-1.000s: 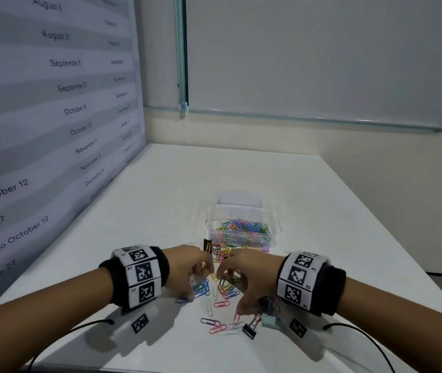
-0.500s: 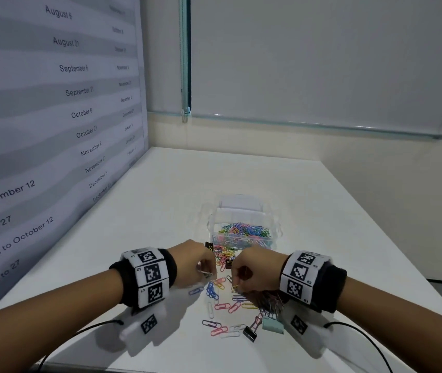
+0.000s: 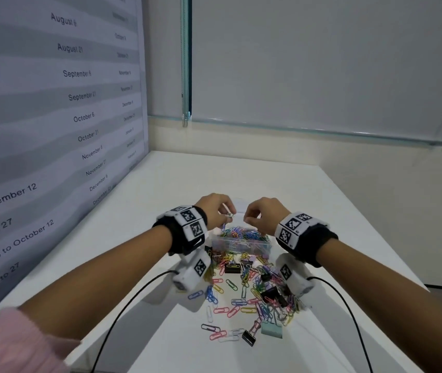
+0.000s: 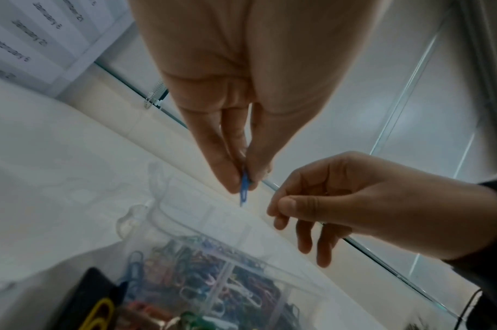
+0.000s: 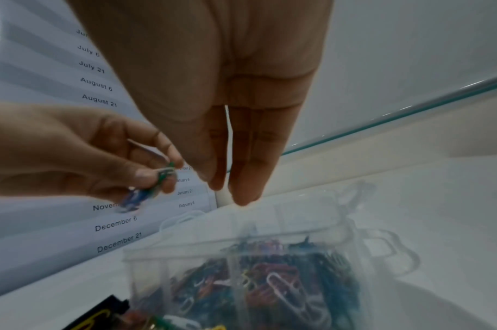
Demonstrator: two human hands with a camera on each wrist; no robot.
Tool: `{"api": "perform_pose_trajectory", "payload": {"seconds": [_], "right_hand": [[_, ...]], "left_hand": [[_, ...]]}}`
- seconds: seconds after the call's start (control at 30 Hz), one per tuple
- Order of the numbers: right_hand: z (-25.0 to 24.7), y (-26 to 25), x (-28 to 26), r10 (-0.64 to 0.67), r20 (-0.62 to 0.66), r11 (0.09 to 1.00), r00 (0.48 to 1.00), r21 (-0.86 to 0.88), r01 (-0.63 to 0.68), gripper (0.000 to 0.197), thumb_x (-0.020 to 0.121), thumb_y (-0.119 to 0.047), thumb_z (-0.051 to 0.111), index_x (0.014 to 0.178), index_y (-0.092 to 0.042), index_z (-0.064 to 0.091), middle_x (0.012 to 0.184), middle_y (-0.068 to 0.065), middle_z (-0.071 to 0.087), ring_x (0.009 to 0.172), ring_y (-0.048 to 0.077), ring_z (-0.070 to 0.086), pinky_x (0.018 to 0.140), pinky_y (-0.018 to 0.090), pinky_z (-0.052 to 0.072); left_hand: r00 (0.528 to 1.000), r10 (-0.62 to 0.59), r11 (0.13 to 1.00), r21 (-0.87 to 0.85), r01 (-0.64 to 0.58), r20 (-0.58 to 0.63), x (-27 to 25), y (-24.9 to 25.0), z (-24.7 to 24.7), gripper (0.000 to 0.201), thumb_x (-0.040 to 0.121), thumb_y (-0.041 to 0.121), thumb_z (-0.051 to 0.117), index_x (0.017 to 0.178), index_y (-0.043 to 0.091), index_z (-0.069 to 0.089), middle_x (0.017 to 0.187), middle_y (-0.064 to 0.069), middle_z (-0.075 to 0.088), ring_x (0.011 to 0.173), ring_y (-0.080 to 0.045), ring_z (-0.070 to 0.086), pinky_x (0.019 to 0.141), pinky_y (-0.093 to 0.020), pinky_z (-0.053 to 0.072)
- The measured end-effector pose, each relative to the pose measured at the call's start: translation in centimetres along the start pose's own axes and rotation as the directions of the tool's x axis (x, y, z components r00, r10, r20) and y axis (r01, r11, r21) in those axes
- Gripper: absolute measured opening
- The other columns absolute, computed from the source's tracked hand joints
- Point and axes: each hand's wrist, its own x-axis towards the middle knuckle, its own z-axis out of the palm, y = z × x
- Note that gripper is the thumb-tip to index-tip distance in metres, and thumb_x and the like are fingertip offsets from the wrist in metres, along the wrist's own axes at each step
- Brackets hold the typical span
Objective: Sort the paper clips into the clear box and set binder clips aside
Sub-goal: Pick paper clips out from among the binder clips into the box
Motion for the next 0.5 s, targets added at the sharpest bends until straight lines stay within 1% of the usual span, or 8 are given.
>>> {"api": "perform_pose_trajectory", "payload": {"seconds": [0.03, 0.07, 0.13, 0.23, 0.3, 0.37, 0.47, 0.5], "right_hand": [[0.2, 0.0, -0.1, 0.005, 0.001, 1.0, 1.0, -0.017, -0.005, 0.017, 0.089, -0.02, 0.059, 0.093, -0.009, 0.07, 0.095, 0.008, 0.072, 0.081, 0.019, 0.063, 0.072, 0.025, 0.045], [0.5, 0.0, -0.4, 0.003, 0.011, 1.0, 1.0, -0.028, -0.003, 0.018, 0.089, -0.022, 0.058, 0.093, -0.009, 0.07, 0.095, 0.008, 0.071, 0.082, 0.019, 0.061, 0.072, 0.025, 0.043], [0.8, -0.2, -1.3, -0.021, 0.06, 0.999, 0.998, -0.039, 0.024, 0.018, 0.09, -0.022, 0.057, 0.093, -0.009, 0.069, 0.093, 0.006, 0.07, 0.077, 0.015, 0.057, 0.07, 0.024, 0.043], [1.3, -0.8, -3.2, -0.106, 0.182, 0.992, 0.977, -0.044, 0.116, 0.014, 0.086, -0.02, 0.061, 0.091, -0.011, 0.07, 0.088, 0.004, 0.069, 0.072, 0.01, 0.055, 0.061, 0.014, 0.042], [1.6, -1.4, -4.6, -0.171, 0.262, 0.983, 0.95, -0.026, 0.183, 0.012, 0.082, -0.019, 0.066, 0.091, -0.013, 0.07, 0.089, 0.004, 0.07, 0.07, 0.007, 0.054, 0.058, 0.008, 0.038], [2.0, -1.9, -5.7, -0.233, 0.315, 0.969, 0.92, -0.003, 0.246, 0.014, 0.079, -0.021, 0.07, 0.092, -0.014, 0.071, 0.091, 0.003, 0.072, 0.072, 0.006, 0.055, 0.062, 0.01, 0.04], [2.8, -2.5, -6.7, -0.274, 0.372, 0.953, 0.887, -0.016, 0.301, 0.027, 0.077, -0.022, 0.071, 0.103, -0.014, 0.069, 0.102, 0.002, 0.07, 0.08, 0.007, 0.054, 0.072, 0.018, 0.041], [3.1, -2.6, -6.9, -0.269, 0.389, 0.952, 0.881, -0.029, 0.304, 0.031, 0.077, -0.024, 0.072, 0.106, -0.015, 0.067, 0.105, 0.002, 0.068, 0.083, 0.009, 0.054, 0.074, 0.019, 0.039]], "left_hand": [[1.0, -0.003, 1.0, -0.002, 0.003, -0.009, 0.4, 0.2, 0.2, 0.011, 0.087, 0.006, 0.061, 0.093, 0.014, 0.062, 0.088, -0.005, 0.06, 0.073, -0.023, 0.062, 0.081, -0.036, 0.058], [1.0, -0.01, 1.0, 0.005, 0.01, -0.008, 0.8, 0.2, 0.3, 0.013, 0.088, 0.004, 0.058, 0.097, 0.012, 0.063, 0.091, -0.007, 0.062, 0.074, -0.024, 0.063, 0.082, -0.037, 0.058], [1.0, -0.027, 0.999, 0.033, 0.027, 0.007, 1.3, 0.1, 0.6, 0.02, 0.09, 0.002, 0.052, 0.103, 0.009, 0.065, 0.099, -0.011, 0.065, 0.082, -0.026, 0.065, 0.086, -0.039, 0.056], [0.999, -0.038, 0.998, 0.052, 0.036, 0.022, 1.1, -0.3, 0.4, 0.028, 0.092, 0.002, 0.044, 0.108, 0.009, 0.065, 0.103, -0.012, 0.064, 0.09, -0.026, 0.063, 0.088, -0.036, 0.054], [0.999, -0.011, 0.995, 0.102, 0.007, 0.037, 0.4, -0.5, 0.0, 0.027, 0.091, 0.004, 0.046, 0.109, 0.011, 0.066, 0.109, -0.011, 0.066, 0.098, -0.026, 0.062, 0.089, -0.033, 0.051], [0.995, 0.018, 0.985, 0.167, -0.033, 0.093, -0.9, -0.8, -0.3, 0.022, 0.09, 0.008, 0.053, 0.107, 0.013, 0.066, 0.109, -0.007, 0.067, 0.091, -0.018, 0.059, 0.083, -0.026, 0.047], [0.965, 0.02, 0.95, 0.295, -0.099, 0.26, -3.5, -1.4, -0.6, 0.018, 0.086, 0.017, 0.061, 0.104, 0.02, 0.066, 0.094, 0.004, 0.065, 0.077, -0.005, 0.055, 0.07, -0.017, 0.043], [0.947, 0.001, 0.937, 0.329, -0.113, 0.321, -4.4, -1.7, -0.5, 0.019, 0.085, 0.019, 0.064, 0.103, 0.022, 0.066, 0.091, 0.007, 0.063, 0.076, -0.004, 0.055, 0.069, -0.017, 0.043]]}}
